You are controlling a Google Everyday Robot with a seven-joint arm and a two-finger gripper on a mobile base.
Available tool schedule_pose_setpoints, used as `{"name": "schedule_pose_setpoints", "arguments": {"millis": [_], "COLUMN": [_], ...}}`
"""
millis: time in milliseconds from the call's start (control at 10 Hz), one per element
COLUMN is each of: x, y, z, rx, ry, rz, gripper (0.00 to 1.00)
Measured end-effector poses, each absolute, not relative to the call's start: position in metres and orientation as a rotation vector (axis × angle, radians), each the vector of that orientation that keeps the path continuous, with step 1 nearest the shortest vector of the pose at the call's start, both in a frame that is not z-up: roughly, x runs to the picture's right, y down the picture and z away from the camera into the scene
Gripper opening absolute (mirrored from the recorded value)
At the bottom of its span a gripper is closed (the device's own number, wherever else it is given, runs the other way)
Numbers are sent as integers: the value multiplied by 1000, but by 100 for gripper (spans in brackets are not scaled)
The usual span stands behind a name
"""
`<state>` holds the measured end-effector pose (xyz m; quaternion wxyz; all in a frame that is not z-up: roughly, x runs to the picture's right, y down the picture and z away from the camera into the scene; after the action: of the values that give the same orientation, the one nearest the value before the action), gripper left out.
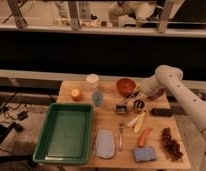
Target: Wipe table surface with brush
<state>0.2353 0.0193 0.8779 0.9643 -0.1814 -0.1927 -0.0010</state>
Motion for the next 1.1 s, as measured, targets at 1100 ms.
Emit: {"name": "schedule_pose_setpoints", "arguments": {"millis": [1100], "x": [142], "y": [9], "z": [860], "rx": [-343], "ry": [-526], "rz": [-98], "gripper": [0]}}
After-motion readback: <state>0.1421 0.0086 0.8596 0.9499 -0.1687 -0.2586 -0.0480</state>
